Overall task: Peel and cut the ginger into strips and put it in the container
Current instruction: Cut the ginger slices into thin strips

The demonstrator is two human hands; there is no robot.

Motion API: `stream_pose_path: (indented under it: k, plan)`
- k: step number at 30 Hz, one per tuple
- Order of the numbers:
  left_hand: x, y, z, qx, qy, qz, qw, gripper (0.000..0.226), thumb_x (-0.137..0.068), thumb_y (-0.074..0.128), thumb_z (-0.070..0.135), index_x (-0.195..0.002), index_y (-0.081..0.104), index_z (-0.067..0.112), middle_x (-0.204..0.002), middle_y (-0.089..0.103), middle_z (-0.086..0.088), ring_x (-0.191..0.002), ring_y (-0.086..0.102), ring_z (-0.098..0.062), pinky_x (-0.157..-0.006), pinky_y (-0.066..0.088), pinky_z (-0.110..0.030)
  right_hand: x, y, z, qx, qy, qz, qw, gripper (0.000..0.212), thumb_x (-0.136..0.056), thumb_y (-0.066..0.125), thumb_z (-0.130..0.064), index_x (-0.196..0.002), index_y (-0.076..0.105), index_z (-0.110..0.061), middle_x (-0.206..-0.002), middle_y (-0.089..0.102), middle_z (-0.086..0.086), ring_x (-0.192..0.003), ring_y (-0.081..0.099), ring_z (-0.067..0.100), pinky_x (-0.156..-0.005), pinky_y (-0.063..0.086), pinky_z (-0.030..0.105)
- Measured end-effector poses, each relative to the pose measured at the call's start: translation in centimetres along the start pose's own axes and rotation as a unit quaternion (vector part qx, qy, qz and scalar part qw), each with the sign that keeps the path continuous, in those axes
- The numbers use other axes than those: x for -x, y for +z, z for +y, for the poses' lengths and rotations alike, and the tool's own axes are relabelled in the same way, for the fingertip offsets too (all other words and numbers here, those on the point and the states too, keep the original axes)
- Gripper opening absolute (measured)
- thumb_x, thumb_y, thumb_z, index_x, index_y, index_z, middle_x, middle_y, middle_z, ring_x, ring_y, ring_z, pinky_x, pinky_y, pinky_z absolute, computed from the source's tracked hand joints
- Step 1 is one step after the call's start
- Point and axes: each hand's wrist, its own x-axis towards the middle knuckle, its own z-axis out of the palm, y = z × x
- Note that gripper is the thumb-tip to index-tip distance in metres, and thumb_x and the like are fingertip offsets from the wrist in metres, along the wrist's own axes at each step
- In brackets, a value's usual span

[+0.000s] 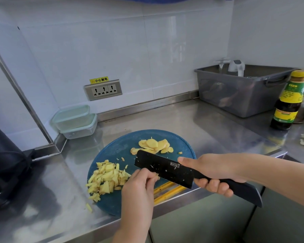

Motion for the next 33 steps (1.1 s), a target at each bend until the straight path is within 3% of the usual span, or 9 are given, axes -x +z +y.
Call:
stream_pose_path:
  k: [21, 27, 33]
  plan:
    - [-0.2, 0.3, 0.0, -0.001, -0.012, -0.001, 1.000, 0.024, -0.067, 0.081, 0.002, -0.072, 0.066, 0.020, -0.070, 0.061, 0.014, -0.061, 0.058, -0.002, -0.054, 0.039, -0.006, 0.7, 0.3, -1.4, 0.023, 0.042, 0.014, 0.999, 0.068, -0.084, 0.022, -0.081, -0.055, 0.032, -0.020, -0.046, 0.025, -0.004, -0.035, 0.023, 0.011, -0.039, 0.023, 0.019]
    - [-0.3, 0.3, 0.2, -0.002, -0.016, 0.001, 1.000, 0.024, -0.067, 0.082, 0.001, -0.070, 0.066, 0.019, -0.069, 0.060, 0.014, -0.056, 0.053, 0.001, -0.046, 0.033, -0.003, 0.5, 0.5, -1.7, 0.015, 0.059, 0.011, 0.998, 0.069, -0.083, 0.022, -0.082, -0.053, 0.030, -0.020, -0.046, 0.025, -0.005, -0.036, 0.021, 0.010, -0.040, 0.022, 0.020]
    - [-0.2, 0.3, 0.1, 0.006, -0.013, 0.000, 1.000, 0.022, -0.069, 0.080, 0.001, -0.070, 0.066, 0.018, -0.068, 0.060, 0.012, -0.057, 0.056, -0.003, -0.048, 0.040, -0.005, -0.5, 1.4, -2.7, 0.013, 0.047, 0.018, 0.999, 0.068, -0.085, 0.022, -0.079, -0.053, 0.031, -0.020, -0.043, 0.026, -0.005, -0.033, 0.023, 0.010, -0.038, 0.024, 0.016]
